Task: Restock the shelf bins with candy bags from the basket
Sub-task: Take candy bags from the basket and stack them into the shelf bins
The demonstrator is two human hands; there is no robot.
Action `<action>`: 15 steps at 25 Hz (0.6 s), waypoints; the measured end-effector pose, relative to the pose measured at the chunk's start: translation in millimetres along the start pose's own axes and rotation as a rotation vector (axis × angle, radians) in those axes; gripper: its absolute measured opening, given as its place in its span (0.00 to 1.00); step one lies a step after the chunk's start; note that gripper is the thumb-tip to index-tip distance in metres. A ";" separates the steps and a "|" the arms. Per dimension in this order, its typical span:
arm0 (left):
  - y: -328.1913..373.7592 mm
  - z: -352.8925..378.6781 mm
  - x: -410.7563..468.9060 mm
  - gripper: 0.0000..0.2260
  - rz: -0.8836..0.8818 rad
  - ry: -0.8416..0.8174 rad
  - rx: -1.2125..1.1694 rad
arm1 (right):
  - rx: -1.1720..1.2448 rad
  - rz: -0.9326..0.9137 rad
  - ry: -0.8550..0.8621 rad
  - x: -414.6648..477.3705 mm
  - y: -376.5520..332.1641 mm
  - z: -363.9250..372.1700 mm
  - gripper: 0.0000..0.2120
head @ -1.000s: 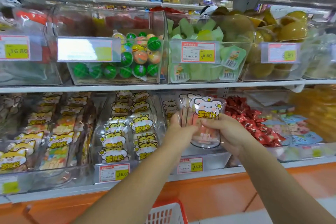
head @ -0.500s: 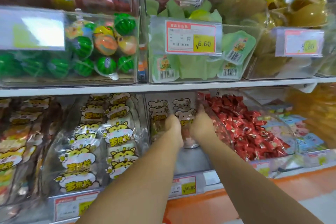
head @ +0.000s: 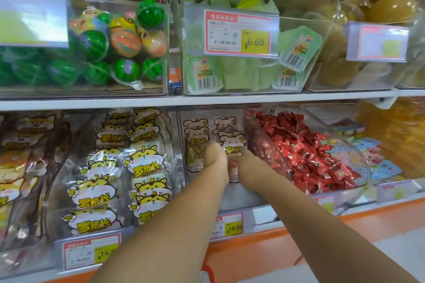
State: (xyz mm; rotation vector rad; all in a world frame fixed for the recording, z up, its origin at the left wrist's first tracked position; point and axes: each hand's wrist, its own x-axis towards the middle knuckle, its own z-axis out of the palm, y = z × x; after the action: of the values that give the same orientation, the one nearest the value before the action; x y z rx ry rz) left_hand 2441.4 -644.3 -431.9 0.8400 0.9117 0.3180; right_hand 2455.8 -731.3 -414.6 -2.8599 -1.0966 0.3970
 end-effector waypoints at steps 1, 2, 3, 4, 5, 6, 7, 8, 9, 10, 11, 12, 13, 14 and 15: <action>0.1 0.7 3.1 0.26 0.000 -0.006 0.011 | -0.029 -0.008 -0.023 -2.6 -0.9 -1.9 0.25; -1.0 1.7 6.9 0.29 0.006 -0.005 0.038 | -0.070 -0.029 -0.026 -3.1 -0.2 -3.6 0.24; -1.2 1.8 8.9 0.31 0.020 -0.008 0.058 | -0.083 -0.048 -0.005 -5.0 1.7 -5.2 0.22; -1.6 2.3 10.0 0.31 0.024 -0.014 0.057 | -0.020 -0.018 0.026 -5.1 5.4 -5.9 0.21; 0.0 2.0 3.9 0.29 0.037 -0.024 0.063 | 0.059 -0.001 0.072 -7.4 8.2 -7.9 0.19; 0.8 1.7 -2.5 0.26 0.043 -0.028 0.063 | 0.151 0.002 0.108 -13.6 9.0 -10.2 0.18; 2.8 0.6 -11.2 0.25 0.061 -0.029 0.059 | 0.222 -0.001 0.142 -22.5 8.3 -14.7 0.16; 4.5 -0.8 -20.1 0.24 0.069 -0.035 0.055 | 0.279 -0.004 0.169 -32.1 7.5 -18.7 0.17; 6.2 -2.5 -30.0 0.24 0.075 -0.049 0.062 | 0.334 0.013 0.187 -44.1 5.6 -23.2 0.19; 7.7 -4.2 -38.7 0.25 0.087 -0.061 0.054 | 0.421 0.040 0.220 -55.6 3.7 -27.0 0.21; 9.3 -8.0 -49.9 0.26 0.101 -0.090 0.074 | 0.510 0.052 0.286 -68.4 1.7 -30.2 0.22; 10.8 -15.2 -64.4 0.26 0.119 -0.121 0.093 | 0.598 0.060 0.356 -80.1 -1.0 -31.5 0.21; 12.1 -27.0 -83.5 0.25 0.143 -0.160 0.122 | 0.676 0.061 0.421 -93.3 -6.6 -31.0 0.19; 13.6 -40.6 -105.2 0.20 0.183 -0.198 0.132 | 0.751 0.060 0.467 -107.0 -12.8 -29.0 0.17; 13.7 -56.1 -126.2 0.14 0.226 -0.232 0.155 | 0.844 0.066 0.477 -121.7 -21.4 -27.0 0.15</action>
State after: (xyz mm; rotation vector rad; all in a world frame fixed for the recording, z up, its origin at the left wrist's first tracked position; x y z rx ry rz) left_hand 2323.0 -679.4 -368.7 1.1031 0.6312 0.3404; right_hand 2361.8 -794.9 -358.9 -2.0734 -0.5529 0.1131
